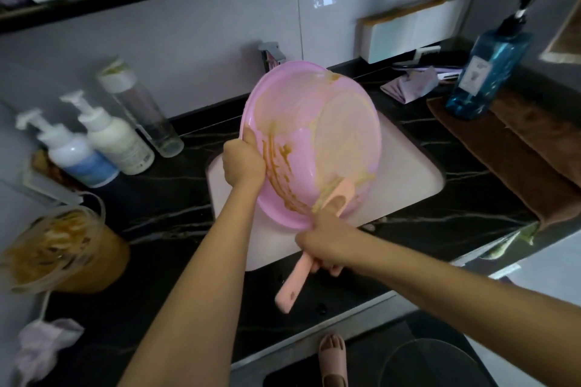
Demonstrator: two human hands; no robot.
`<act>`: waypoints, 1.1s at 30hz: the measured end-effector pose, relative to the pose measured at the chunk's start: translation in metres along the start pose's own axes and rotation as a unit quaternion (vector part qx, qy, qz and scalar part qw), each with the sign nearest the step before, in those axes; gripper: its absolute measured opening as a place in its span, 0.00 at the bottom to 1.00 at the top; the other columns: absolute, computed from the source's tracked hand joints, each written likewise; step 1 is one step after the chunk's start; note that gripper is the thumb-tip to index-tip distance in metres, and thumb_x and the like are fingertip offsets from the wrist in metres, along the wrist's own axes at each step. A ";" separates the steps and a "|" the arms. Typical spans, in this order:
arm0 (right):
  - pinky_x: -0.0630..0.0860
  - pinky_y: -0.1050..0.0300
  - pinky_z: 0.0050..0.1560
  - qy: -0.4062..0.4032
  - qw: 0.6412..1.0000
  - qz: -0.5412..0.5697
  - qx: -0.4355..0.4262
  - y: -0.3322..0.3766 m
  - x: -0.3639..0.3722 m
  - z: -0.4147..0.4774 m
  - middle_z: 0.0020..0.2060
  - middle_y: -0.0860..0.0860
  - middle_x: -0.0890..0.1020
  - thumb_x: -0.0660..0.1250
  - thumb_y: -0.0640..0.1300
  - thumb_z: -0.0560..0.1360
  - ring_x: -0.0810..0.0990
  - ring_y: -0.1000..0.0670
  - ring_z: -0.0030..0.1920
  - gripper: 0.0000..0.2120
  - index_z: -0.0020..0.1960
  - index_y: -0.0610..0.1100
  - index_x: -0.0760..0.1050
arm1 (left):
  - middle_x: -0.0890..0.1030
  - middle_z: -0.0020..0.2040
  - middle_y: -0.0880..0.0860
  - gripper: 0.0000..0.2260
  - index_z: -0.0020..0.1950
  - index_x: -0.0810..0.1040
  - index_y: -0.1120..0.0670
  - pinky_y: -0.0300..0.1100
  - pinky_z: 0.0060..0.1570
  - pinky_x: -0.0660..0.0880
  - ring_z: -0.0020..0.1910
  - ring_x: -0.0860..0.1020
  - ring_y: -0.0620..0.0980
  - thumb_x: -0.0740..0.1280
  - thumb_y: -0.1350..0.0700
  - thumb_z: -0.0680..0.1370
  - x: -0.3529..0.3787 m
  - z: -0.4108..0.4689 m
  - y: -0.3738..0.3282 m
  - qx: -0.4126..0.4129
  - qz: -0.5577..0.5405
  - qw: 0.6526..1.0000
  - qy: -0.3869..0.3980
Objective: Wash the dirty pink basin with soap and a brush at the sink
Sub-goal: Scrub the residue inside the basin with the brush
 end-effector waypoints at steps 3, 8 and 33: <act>0.64 0.68 0.18 -0.025 0.999 0.041 -0.002 -0.005 -0.021 0.025 0.25 0.46 0.72 0.56 0.39 0.78 0.66 0.53 0.22 0.40 0.72 0.34 0.27 | 0.73 0.37 0.54 0.20 0.38 0.70 0.60 0.43 0.40 0.64 0.41 0.71 0.54 0.53 0.47 0.82 -0.002 -0.001 0.001 -0.003 0.003 1.000 -0.002; 0.66 0.60 0.23 -0.069 0.992 0.100 -0.025 -0.006 -0.035 0.017 0.24 0.45 0.72 0.56 0.40 0.78 0.69 0.50 0.24 0.41 0.73 0.39 0.26 | 0.75 0.37 0.55 0.21 0.39 0.71 0.59 0.43 0.39 0.64 0.39 0.72 0.54 0.52 0.45 0.82 0.005 0.001 0.002 -0.011 -0.009 1.000 0.010; 0.65 0.63 0.20 -0.085 0.996 0.033 0.022 0.007 -0.045 0.034 0.27 0.46 0.72 0.57 0.39 0.78 0.67 0.52 0.22 0.40 0.73 0.36 0.29 | 0.74 0.43 0.57 0.23 0.49 0.75 0.65 0.43 0.41 0.65 0.45 0.74 0.56 0.52 0.47 0.82 0.006 0.010 0.001 -0.004 -0.009 1.000 0.018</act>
Point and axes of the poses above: each hand's wrist, its own z-axis towards the middle knuckle, its own x-axis out of the palm, y = z × x, the point moved 10 cm from there along z, towards the middle knuckle
